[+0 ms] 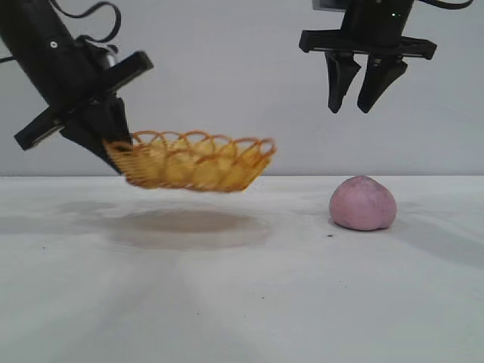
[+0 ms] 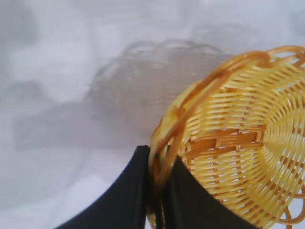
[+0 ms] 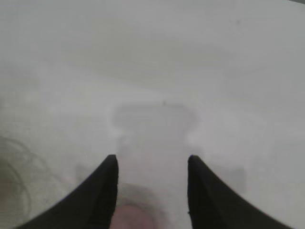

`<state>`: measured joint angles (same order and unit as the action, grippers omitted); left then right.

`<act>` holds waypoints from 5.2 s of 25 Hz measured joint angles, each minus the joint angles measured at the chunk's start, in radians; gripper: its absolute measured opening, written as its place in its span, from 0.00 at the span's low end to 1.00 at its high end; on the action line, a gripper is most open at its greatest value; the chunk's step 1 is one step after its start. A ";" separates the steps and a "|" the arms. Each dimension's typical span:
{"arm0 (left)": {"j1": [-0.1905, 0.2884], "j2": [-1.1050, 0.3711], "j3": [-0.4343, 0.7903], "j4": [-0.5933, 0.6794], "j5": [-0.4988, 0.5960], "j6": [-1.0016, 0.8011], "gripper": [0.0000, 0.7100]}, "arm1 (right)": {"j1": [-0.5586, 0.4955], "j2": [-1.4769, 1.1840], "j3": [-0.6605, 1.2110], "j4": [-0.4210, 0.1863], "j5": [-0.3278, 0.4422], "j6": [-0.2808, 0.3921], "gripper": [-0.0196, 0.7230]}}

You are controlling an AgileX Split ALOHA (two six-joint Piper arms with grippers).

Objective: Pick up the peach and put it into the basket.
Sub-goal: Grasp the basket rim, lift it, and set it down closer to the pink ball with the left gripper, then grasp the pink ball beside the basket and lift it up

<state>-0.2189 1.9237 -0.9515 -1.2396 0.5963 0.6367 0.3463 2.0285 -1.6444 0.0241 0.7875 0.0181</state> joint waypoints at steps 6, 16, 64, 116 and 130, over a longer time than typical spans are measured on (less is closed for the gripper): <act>-0.064 0.000 0.026 -0.026 -0.055 0.004 0.00 | 0.000 0.000 0.000 0.000 0.000 0.000 0.43; -0.068 0.000 0.026 -0.006 -0.057 0.002 0.22 | 0.000 -0.001 0.000 0.000 0.000 -0.002 0.43; 0.285 -0.402 -0.010 1.118 -0.064 -0.531 0.47 | 0.000 -0.001 0.000 0.010 -0.004 -0.004 0.43; 0.176 -1.942 0.467 1.229 0.523 -0.661 0.47 | 0.000 0.195 -0.004 0.132 0.251 -0.174 0.17; 0.176 -1.942 0.467 1.231 0.523 -0.661 0.47 | 0.133 -0.127 -0.003 0.464 0.284 -0.435 0.03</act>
<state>-0.0424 -0.0186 -0.4843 -0.0083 1.1188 -0.0242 0.4794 1.9014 -1.6477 0.4885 1.0714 -0.4174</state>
